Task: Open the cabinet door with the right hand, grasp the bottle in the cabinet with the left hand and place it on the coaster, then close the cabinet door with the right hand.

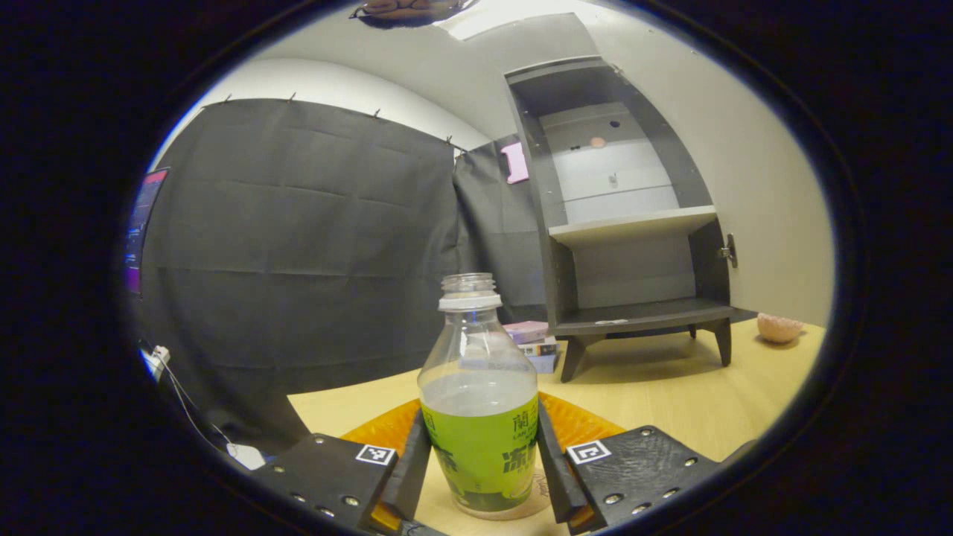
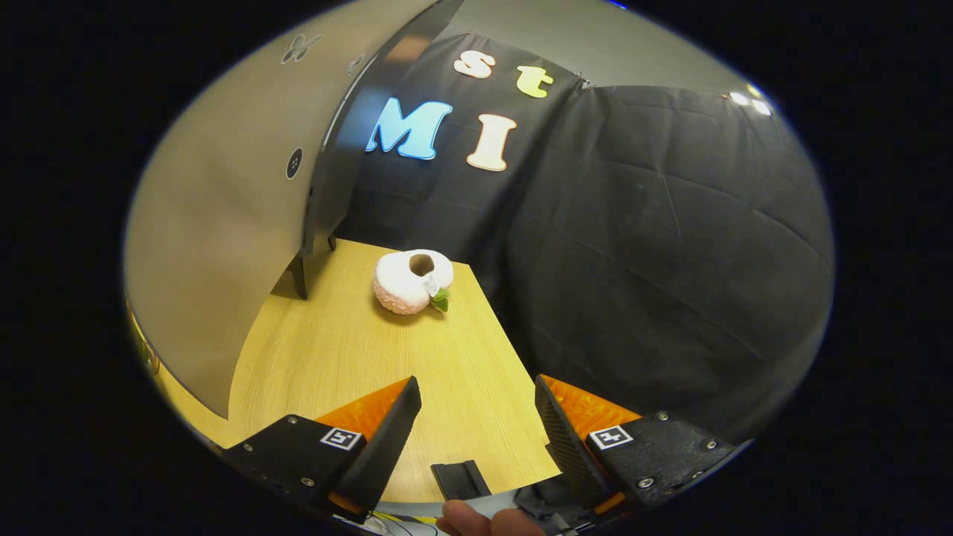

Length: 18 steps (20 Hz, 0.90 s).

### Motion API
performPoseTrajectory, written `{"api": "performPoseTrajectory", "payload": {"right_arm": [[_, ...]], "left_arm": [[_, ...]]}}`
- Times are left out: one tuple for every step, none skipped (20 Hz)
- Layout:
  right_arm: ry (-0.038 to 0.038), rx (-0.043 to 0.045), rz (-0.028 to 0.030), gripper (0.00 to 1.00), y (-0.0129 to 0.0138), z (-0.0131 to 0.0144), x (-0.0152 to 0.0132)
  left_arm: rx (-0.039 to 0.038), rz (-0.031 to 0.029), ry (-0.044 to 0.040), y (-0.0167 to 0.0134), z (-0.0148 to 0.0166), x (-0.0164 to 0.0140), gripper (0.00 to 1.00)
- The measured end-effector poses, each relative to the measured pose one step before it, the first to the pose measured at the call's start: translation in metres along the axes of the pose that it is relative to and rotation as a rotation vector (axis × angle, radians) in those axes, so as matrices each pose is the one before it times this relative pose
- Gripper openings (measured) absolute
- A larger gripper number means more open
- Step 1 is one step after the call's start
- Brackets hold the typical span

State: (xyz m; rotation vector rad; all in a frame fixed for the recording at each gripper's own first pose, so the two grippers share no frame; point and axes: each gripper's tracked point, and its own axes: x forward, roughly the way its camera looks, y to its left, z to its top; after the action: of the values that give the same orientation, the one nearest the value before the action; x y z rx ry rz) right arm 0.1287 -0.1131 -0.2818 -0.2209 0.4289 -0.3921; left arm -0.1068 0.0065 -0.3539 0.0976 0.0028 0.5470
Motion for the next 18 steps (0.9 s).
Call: {"api": "performPoseTrajectory", "payload": {"right_arm": [[0.00279, -0.00169, 0.00339, 0.95, 0.00092, -0.00092, -0.00078], [-0.00338, -0.00114, 0.00252, 0.95, 0.00022, 0.00198, -0.00195], [-0.00359, -0.0073, -0.00133, 0.95, -0.0006, -0.00013, -0.00092], [-0.00245, -0.01146, -0.00068, 0.95, -0.00054, -0.0009, 0.00002], [-0.00006, -0.00661, 0.00105, 0.95, 0.00004, 0.00016, -0.00098], [0.00033, -0.00199, 0.00257, 0.95, 0.00113, -0.0008, -0.00062], [0.0007, 0.00086, 0.00199, 0.95, 0.00127, 0.0006, -0.00008], [0.00055, 0.00146, 0.00175, 0.95, 0.00072, 0.00013, -0.00065], [-0.00054, 0.00307, 0.00377, 0.95, 0.00171, 0.00206, -0.00107], [-0.00146, -0.00025, 0.00477, 0.95, 0.002, 0.0018, -0.00044], [-0.00007, -0.00511, -0.00048, 0.95, 0.00052, 0.00375, -0.00018], [-0.00949, 0.00406, 0.00067, 0.95, -0.00197, 0.00399, -0.00124], [-0.01466, 0.01268, 0.00202, 0.95, -0.0005, 0.00584, -0.00161], [-0.00747, 0.00992, -0.0027, 0.95, -0.00109, 0.00502, 0.00059], [0.00194, 0.00873, -0.00368, 0.95, -0.00148, 0.00386, 0.00043], [0.00058, 0.01555, 0.00014, 0.95, -0.00119, 0.00117, -0.00156], [-0.00407, 0.01691, 0.00031, 0.95, -0.00189, 0.00493, -0.00136], [-0.00736, 0.01362, -0.00111, 0.95, -0.0017, 0.00566, -0.00206]], "left_arm": [[-0.00188, -0.01542, -0.00536, -0.00133, 0.0008, 0.00034, 0.65], [-0.00024, -0.00603, -0.01117, 0.00029, 0.00185, 0.00026, 0.68], [-0.00518, -0.00903, -0.00908, -0.00074, 0.00046, 0.00128, 0.71], [-0.00174, -0.00302, -0.00816, -0.00284, -0.00123, 0.00176, 0.72], [-0.00158, -0.00163, -0.00855, -0.0012, 0.00273, -0.00048, 0.78], [-0.00095, -0.00111, -0.00465, -0.0004, 0.00297, 0.00003, 0.78], [-0.00287, 0.00057, -0.00382, 0.00026, 0.00454, -0.0001, 0.78], [-0.00317, 0.00097, -0.00554, 0.00082, 0.00597, -0.00111, 0.78], [-0.00164, 0.00088, -0.00474, 0.00018, 0.00552, -0.0001, 0.78], [0.00514, -0.00589, -0.00589, -0.00193, 0.006, 0.0001, 0.78], [0.01913, -0.00428, -0.00797, -0.00019, 0.00672, 0.00104, 0.78], [0.01795, -0.00142, -0.0107, 0.00339, 0.00869, -0.00048, 0.79], [0.00724, -0.00717, -0.00966, 0.00223, 0.00902, -0.00006, 0.78], [0.00449, -0.01314, -0.01166, -0.00157, 0.01061, 0.00106, 0.78], [-0.00252, -0.00747, -0.002, -0.0003, 0.0086, 0.00161, 0.78], [-0.00939, -0.01018, 0.00614, -0.00012, 0.00626, -0.00041, 0.78], [-0.00749, -0.00571, 0.00181, 0.00114, 0.00968, 0.00018, 0.78], [-0.00545, 0.00308, -0.00107, 0.00415, 0.01233, -0.00052, 0.78]]}}
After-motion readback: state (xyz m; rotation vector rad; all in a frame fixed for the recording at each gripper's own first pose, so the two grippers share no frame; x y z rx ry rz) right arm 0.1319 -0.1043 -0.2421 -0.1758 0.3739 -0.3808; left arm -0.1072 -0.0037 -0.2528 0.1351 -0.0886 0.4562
